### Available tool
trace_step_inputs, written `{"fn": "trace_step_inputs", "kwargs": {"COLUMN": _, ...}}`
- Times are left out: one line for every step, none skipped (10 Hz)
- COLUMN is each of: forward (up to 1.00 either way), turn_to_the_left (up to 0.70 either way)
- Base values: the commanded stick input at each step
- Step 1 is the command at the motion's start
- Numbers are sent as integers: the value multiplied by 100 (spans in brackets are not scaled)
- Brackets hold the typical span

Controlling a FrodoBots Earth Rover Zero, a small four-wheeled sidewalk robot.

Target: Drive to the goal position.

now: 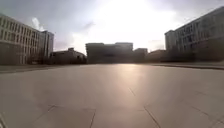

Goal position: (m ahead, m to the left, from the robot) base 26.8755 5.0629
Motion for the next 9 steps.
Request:
{"fn": "trace_step_inputs", "kwargs": {"forward": 100, "turn_to_the_left": 3}}
{"fn": "trace_step_inputs", "kwargs": {"forward": 100, "turn_to_the_left": 3}}
{"fn": "trace_step_inputs", "kwargs": {"forward": 100, "turn_to_the_left": 3}}
{"fn": "trace_step_inputs", "kwargs": {"forward": 100, "turn_to_the_left": 3}}
{"fn": "trace_step_inputs", "kwargs": {"forward": 100, "turn_to_the_left": 3}}
{"fn": "trace_step_inputs", "kwargs": {"forward": 100, "turn_to_the_left": 3}}
{"fn": "trace_step_inputs", "kwargs": {"forward": 100, "turn_to_the_left": 3}}
{"fn": "trace_step_inputs", "kwargs": {"forward": 100, "turn_to_the_left": 3}}
{"fn": "trace_step_inputs", "kwargs": {"forward": 100, "turn_to_the_left": 3}}
